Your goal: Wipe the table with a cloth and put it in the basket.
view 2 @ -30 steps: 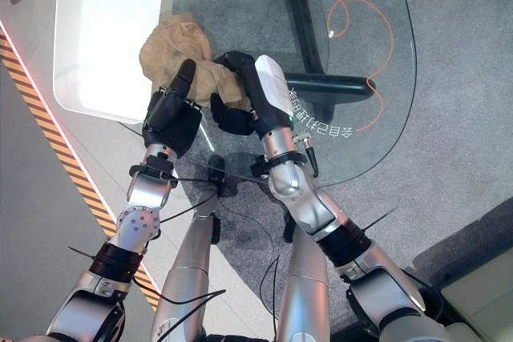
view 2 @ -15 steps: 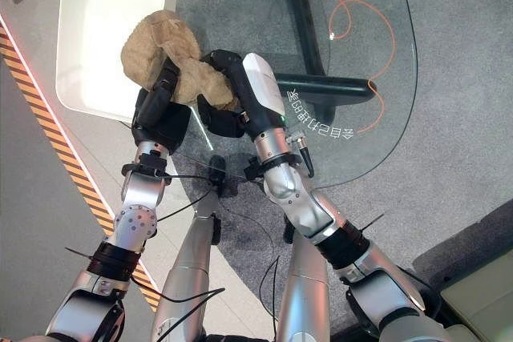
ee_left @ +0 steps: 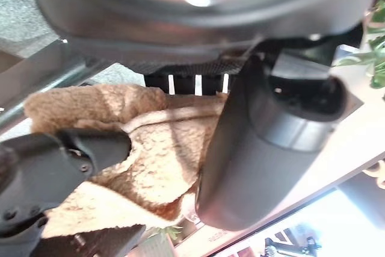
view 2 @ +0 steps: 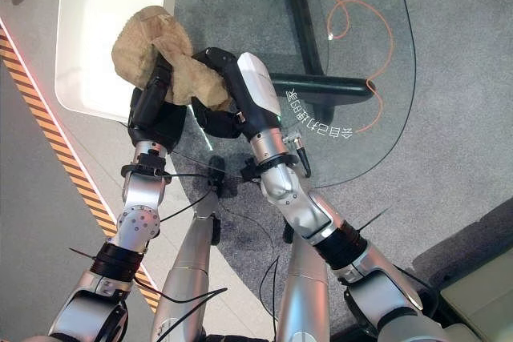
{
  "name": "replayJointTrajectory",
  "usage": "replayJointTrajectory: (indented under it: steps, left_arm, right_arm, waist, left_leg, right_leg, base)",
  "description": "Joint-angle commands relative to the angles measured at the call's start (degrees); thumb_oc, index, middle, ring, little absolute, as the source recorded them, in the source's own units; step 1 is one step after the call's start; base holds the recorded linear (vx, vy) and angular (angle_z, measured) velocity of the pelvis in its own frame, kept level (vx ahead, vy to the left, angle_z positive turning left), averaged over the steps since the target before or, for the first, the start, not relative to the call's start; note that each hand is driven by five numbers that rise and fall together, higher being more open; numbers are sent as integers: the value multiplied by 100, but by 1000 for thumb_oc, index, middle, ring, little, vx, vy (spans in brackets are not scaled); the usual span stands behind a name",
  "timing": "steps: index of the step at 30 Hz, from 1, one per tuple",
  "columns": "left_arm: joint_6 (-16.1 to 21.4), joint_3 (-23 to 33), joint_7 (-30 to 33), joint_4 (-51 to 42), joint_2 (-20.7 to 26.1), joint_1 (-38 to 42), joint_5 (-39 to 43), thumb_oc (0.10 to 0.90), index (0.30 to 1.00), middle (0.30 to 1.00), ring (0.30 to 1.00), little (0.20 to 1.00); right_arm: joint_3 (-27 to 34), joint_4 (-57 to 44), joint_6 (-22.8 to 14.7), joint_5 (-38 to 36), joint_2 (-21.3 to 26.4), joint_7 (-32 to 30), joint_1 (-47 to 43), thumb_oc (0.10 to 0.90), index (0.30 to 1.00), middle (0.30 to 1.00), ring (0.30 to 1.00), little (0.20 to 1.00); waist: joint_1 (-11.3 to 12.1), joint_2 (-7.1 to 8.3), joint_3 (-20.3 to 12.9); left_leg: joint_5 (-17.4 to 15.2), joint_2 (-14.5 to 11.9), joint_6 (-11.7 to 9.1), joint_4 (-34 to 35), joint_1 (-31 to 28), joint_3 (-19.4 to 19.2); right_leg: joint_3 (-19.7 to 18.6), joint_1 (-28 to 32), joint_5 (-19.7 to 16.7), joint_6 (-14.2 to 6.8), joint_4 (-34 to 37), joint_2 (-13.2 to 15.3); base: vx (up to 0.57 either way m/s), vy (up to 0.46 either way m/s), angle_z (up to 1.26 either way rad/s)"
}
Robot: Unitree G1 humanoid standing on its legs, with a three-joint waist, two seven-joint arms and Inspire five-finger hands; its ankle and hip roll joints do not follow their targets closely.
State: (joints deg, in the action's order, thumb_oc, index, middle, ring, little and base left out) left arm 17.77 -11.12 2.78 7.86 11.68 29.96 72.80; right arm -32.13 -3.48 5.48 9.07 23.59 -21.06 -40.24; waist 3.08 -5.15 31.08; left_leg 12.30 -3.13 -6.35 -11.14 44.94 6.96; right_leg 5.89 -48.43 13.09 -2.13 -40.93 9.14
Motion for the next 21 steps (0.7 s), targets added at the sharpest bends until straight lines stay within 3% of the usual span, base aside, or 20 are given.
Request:
replayJointTrajectory:
  steps: [1, 21]
  left_arm:
    - [669, 197, -168, -704, -6, 702, -417, 100, 300, 300, 300, 200]
    - [1423, 557, 465, -520, 36, 829, -863, 100, 300, 300, 300, 200]
  right_arm:
    - [329, -694, -538, 226, -277, -171, -812, 800, 900, 900, 900, 900]
    - [299, -622, -443, 213, -338, -185, -920, 800, 900, 900, 900, 900]
  waist:
    - [18, 205, -129]
    - [77, 187, -129]
  left_leg:
    - [-954, 669, 596, -487, -331, -644]
    - [-949, 662, 556, -505, -345, -628]
  right_leg:
    - [266, 506, -1151, -117, 1893, -332]
    - [308, 515, -1066, -89, 1797, -314]
  base:
    - [0, 0, 0]
    - [0, 0, 0]
